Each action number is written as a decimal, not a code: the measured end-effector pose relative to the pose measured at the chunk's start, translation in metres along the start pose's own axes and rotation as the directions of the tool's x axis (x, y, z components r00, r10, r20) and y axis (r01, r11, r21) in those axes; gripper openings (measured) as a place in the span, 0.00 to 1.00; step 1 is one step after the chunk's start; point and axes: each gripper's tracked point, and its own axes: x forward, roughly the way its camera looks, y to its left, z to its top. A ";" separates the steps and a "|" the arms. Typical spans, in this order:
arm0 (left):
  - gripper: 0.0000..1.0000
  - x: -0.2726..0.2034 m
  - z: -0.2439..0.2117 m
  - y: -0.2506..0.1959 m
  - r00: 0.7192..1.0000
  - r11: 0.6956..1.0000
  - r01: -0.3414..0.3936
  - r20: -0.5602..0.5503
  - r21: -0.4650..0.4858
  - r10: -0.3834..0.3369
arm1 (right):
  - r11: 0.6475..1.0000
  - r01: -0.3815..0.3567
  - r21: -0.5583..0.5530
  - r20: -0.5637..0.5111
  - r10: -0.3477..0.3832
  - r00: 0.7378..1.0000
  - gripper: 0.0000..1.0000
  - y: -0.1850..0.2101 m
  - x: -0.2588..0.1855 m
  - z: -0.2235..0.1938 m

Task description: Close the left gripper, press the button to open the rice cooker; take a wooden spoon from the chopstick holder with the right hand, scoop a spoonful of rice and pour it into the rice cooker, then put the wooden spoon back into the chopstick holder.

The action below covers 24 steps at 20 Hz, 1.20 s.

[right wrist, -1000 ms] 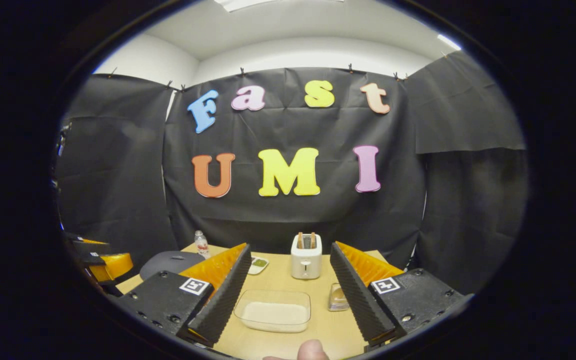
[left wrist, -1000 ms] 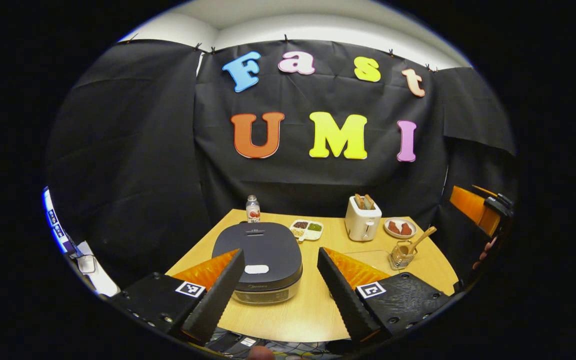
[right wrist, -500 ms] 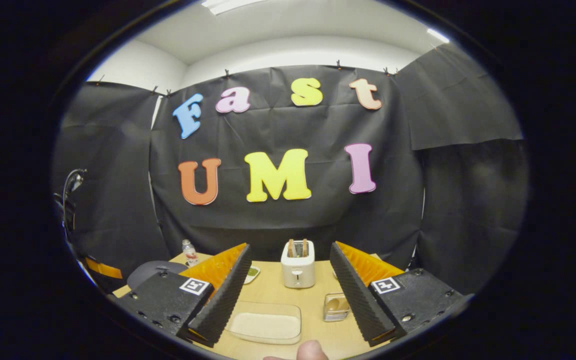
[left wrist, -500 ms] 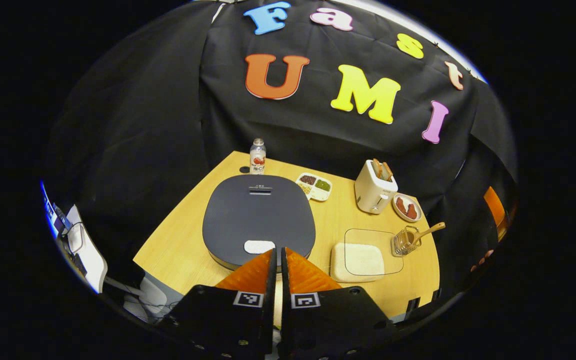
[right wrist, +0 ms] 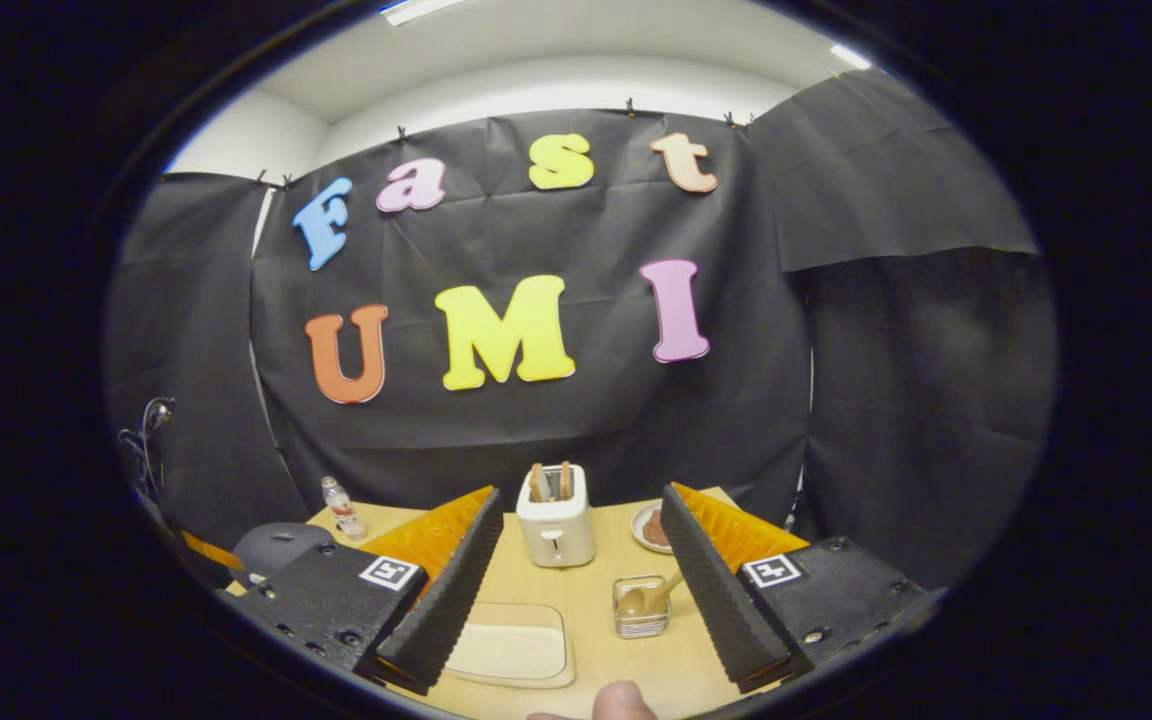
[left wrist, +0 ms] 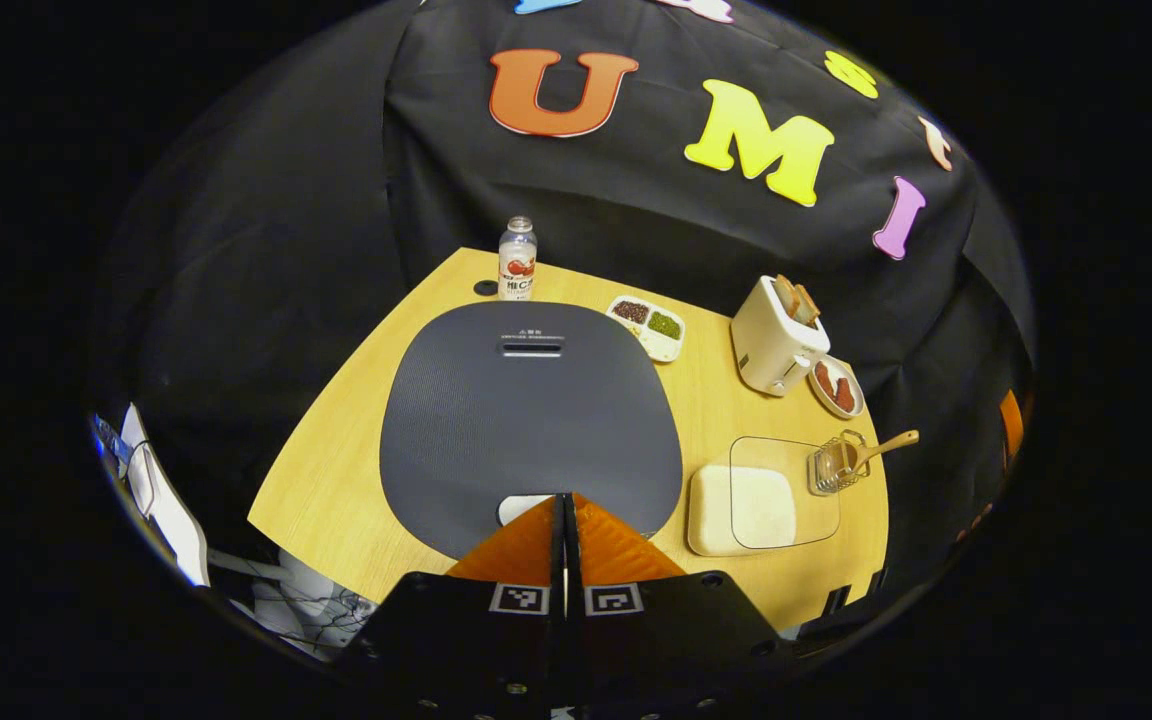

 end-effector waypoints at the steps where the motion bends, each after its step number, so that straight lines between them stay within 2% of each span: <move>1: 0.00 0.006 -0.001 0.003 1.000 1.000 -0.001 -0.012 -0.006 0.000 | 1.000 0.010 0.001 -0.007 -0.010 1.000 1.00 -0.005 0.001 -0.001; 8: 0.00 0.023 -0.010 0.014 0.999 1.000 0.000 -0.052 -0.016 -0.001 | 0.999 0.042 0.000 -0.046 -0.042 0.998 1.00 -0.018 0.008 -0.012; 12: 0.00 0.028 -0.019 0.013 0.996 0.997 -0.059 -0.067 0.056 0.062 | 1.000 0.017 -0.002 -0.063 -0.017 0.998 0.99 -0.010 0.014 -0.018; 16: 0.00 0.026 -0.019 0.013 0.997 0.996 -0.070 -0.025 0.049 0.071 | 1.000 -0.012 -0.012 -0.058 0.011 0.998 1.00 -0.003 0.015 -0.014; 20: 0.00 0.008 -0.005 0.007 0.994 0.992 -0.076 0.085 0.099 0.068 | 0.999 -0.022 -0.034 -0.032 0.021 0.999 1.00 -0.010 0.010 -0.001; 24: 0.00 -0.030 0.048 0.001 0.958 0.987 -0.114 0.275 0.111 0.079 | 0.999 -0.018 -0.031 -0.029 0.017 0.999 1.00 -0.020 0.005 0.003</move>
